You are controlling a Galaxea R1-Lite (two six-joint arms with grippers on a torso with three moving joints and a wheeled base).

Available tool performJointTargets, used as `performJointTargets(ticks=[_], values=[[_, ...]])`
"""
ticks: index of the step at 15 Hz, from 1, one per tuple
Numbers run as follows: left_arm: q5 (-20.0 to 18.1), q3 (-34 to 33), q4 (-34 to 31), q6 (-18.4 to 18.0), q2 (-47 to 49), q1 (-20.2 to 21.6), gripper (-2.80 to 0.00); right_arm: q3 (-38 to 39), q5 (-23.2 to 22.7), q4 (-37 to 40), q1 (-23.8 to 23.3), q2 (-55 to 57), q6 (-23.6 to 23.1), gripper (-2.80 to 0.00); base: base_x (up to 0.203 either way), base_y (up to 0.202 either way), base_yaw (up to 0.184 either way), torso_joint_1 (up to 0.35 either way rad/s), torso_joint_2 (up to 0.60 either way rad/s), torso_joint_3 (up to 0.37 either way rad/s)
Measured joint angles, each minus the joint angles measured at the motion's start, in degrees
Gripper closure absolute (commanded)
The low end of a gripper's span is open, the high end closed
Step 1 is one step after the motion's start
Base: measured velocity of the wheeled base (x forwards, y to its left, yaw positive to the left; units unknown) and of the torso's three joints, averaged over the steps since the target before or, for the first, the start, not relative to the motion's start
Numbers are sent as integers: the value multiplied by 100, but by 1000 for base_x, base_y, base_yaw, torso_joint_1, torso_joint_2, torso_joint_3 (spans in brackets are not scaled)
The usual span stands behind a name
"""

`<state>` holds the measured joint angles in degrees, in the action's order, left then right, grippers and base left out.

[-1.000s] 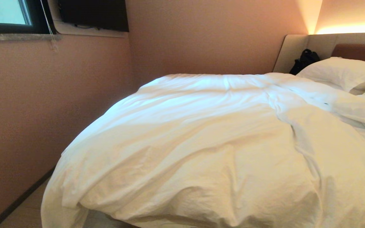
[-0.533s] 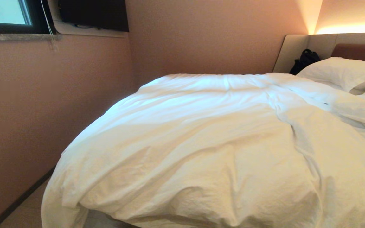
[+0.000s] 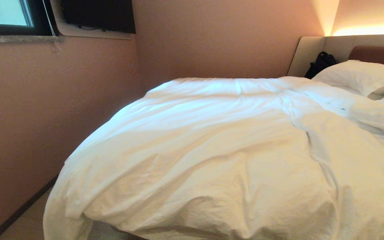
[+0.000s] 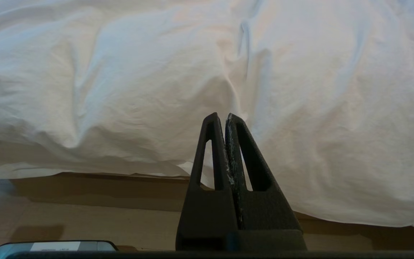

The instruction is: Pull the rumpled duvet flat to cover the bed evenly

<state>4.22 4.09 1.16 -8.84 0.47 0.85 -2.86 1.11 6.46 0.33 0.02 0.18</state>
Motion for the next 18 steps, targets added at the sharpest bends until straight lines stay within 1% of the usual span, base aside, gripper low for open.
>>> performJointTargets(ticks=[1, 2, 5, 8, 14, 18], values=[[-181, -67, 280, -14, -20, 2, 0, 0, 2, 2, 0, 0, 0, 0, 0, 0, 0, 0, 0, 0], [-326, -125, 430, -20, -31, 0, 0, 0, 1, 2, -1, 0, 0, 0, 0, 0, 0, 0, 0, 0], [-475, -337, 411, -14, -37, 0, 0, 0, 4, -1, -2, 0, 0, 0, 0, 0, 0, 0, 0, 0], [-500, -397, 96, 32, -38, -1, 0, 2, 2, -1, 0, 0, 0, 0, 0, 0, 0, 0, 0, 0], [-571, -404, -261, 123, -38, -11, 0, 1, 4, -1, 0, 0, 0, 0, 0, 0, 0, 0, 0, 0], [-558, -393, -265, 428, -40, -9, 0, 2, 2, -2, 0, 0, 0, 0, 0, 0, 0, 0, 0, 0]])
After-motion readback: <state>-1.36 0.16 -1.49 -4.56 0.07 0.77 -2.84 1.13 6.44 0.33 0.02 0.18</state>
